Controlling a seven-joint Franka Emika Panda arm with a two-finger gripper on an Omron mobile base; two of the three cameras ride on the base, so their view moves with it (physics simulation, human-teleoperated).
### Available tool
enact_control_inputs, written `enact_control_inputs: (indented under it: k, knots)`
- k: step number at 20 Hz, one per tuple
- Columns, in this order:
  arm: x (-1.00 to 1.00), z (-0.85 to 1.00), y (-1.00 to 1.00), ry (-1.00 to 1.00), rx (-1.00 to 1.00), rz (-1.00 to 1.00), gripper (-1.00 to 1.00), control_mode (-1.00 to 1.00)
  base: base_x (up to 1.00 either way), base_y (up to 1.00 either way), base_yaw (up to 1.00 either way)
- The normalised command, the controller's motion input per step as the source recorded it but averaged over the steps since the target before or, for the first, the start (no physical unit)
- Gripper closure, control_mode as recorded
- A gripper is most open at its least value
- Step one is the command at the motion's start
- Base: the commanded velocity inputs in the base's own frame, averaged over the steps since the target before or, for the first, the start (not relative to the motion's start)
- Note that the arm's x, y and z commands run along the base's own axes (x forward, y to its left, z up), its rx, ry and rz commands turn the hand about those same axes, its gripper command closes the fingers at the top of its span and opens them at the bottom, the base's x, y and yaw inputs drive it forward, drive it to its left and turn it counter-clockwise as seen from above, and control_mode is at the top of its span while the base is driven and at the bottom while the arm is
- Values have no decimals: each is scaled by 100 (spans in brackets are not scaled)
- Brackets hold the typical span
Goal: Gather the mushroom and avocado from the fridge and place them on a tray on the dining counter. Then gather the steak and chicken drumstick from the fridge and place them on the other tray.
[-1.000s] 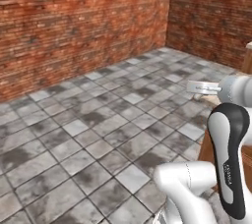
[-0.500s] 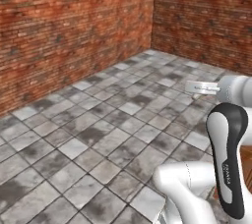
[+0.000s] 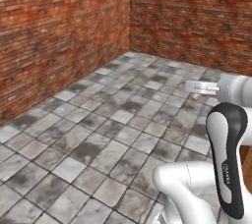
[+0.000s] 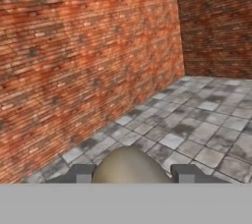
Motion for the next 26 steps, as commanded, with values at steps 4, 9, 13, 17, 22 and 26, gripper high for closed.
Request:
enact_control_inputs:
  k: [4,9,13,17,22,26]
  knots:
    - [0,0,0,0,0,0,100,100,62,23,-35]
    - [0,0,0,0,0,0,100,100,59,20,-37]
    - [0,0,0,0,0,0,100,100,77,28,-36]
    - [0,0,0,0,0,0,100,100,98,38,-33]
    - [0,0,0,0,0,0,100,100,100,42,-34]
    - [0,0,0,0,0,0,100,100,98,42,-38]
